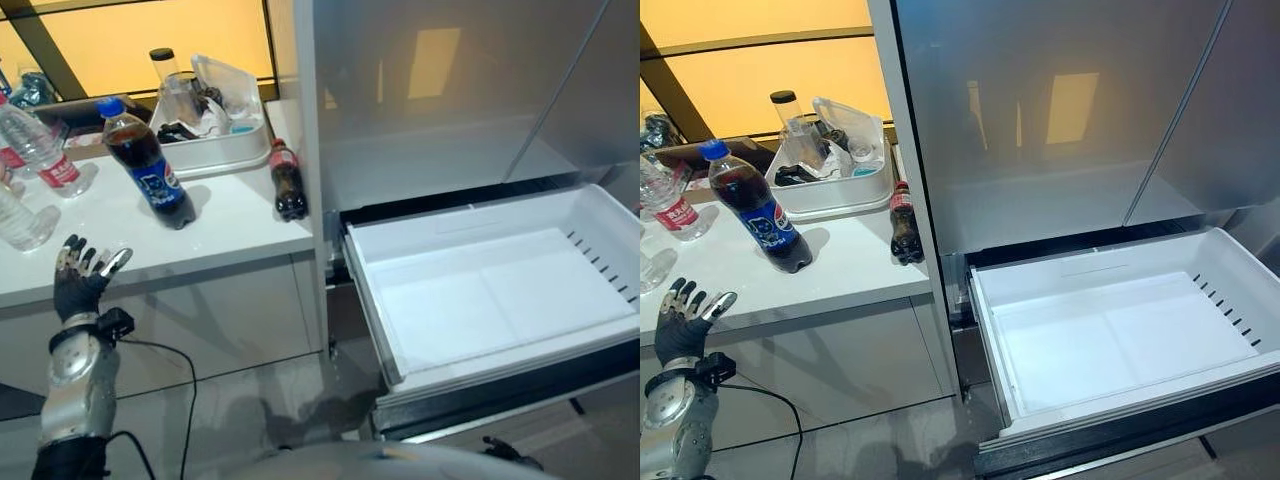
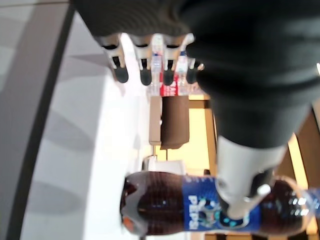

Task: Take the drinks into the refrigerator

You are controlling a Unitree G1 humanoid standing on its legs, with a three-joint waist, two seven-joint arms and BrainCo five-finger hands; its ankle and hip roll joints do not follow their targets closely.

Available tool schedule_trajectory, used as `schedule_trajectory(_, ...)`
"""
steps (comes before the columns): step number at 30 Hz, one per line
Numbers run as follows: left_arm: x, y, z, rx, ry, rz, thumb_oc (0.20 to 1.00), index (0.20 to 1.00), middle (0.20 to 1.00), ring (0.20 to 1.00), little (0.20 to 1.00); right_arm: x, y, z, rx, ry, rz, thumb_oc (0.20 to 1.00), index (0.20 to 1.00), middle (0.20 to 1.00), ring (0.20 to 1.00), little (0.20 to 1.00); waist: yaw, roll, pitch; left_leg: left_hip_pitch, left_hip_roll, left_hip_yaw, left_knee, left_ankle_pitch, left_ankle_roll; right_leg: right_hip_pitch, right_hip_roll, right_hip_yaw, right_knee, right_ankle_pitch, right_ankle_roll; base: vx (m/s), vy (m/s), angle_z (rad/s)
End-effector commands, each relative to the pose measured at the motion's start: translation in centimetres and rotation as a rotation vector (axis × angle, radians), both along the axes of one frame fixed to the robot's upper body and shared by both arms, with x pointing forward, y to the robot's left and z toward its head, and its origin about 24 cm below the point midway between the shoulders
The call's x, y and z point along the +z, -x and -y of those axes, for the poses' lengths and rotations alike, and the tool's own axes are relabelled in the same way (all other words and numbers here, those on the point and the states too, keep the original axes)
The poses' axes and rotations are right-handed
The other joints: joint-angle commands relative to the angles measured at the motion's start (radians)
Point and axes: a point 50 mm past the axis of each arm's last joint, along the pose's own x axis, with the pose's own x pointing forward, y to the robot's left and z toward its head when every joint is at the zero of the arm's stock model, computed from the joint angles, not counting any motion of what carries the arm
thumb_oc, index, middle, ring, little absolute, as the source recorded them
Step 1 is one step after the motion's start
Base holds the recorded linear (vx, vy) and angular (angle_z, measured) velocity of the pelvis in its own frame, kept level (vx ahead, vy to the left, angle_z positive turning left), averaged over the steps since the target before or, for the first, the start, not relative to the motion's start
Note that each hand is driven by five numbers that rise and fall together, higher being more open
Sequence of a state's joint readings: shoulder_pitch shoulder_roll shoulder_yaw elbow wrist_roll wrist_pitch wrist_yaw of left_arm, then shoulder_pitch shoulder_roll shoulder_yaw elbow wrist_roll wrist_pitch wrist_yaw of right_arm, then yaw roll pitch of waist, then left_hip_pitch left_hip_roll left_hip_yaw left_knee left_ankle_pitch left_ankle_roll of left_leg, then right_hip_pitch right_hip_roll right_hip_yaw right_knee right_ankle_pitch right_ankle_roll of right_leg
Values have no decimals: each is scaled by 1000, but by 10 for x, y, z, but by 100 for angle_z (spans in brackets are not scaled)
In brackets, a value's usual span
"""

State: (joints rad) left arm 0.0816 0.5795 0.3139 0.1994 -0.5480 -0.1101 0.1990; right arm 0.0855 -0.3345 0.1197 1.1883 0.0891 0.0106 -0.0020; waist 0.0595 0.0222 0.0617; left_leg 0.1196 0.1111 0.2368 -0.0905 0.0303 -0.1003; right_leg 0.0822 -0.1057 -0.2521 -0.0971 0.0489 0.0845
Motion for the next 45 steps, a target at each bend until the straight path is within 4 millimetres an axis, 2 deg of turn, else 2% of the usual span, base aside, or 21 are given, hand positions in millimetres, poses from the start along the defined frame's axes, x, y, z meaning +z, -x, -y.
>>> schedule_trajectory(1,44,-30,-13,-5,-155,76,1000,1000,1000,1000,1000,2,-23,-4,62,-1,30,1000,1000,1000,1000,1000,-39,-34,4,10,-6,-5,3,-46,5,14,-42,-3,10,3,82,0,0,0)
schedule_trajectory(16,57,-70,-13,-34,-166,20,1000,1000,1000,1000,1000,-4,-5,-13,77,-10,-36,1000,1000,1000,1000,1000,-77,-34,-5,16,-3,23,3,-46,-1,4,-38,11,10,10,87,5,-1,-6)
schedule_trajectory(26,48,-88,-5,-73,-56,-10,1000,1000,1000,1000,1000,-7,1,-17,69,-16,-58,1000,1000,1000,1000,1000,-100,-33,-2,18,-1,39,3,-46,-1,-10,-35,28,10,18,90,5,3,-3)
schedule_trajectory(37,54,-107,1,-88,-83,-46,1000,1000,1000,1000,1000,-9,8,-19,60,-16,-83,1000,1000,1000,1000,1000,-120,-40,-6,21,3,57,3,-48,-3,-24,-28,47,10,24,92,8,-1,-4)
schedule_trajectory(38,56,-110,3,-88,-99,-47,865,865,865,865,865,-9,7,-19,57,-14,-81,1000,1000,1000,1000,1000,-121,-41,-6,21,3,58,3,-48,-3,-25,-28,47,10,24,92,0,0,0)
schedule_trajectory(39,58,-115,7,-94,-113,-56,200,200,200,200,200,-8,7,-17,53,-9,-80,1000,1000,1000,1000,1000,-125,-41,-5,21,4,59,3,-47,-4,-26,-27,49,10,25,92,-5,0,-5)
schedule_trajectory(45,58,-120,34,-163,-96,37,200,200,200,200,200,-9,7,-21,20,-21,-61,1000,1000,1000,1000,1000,-130,-47,-2,20,3,62,3,-47,-3,-30,-27,55,10,28,91,-4,-2,-4)
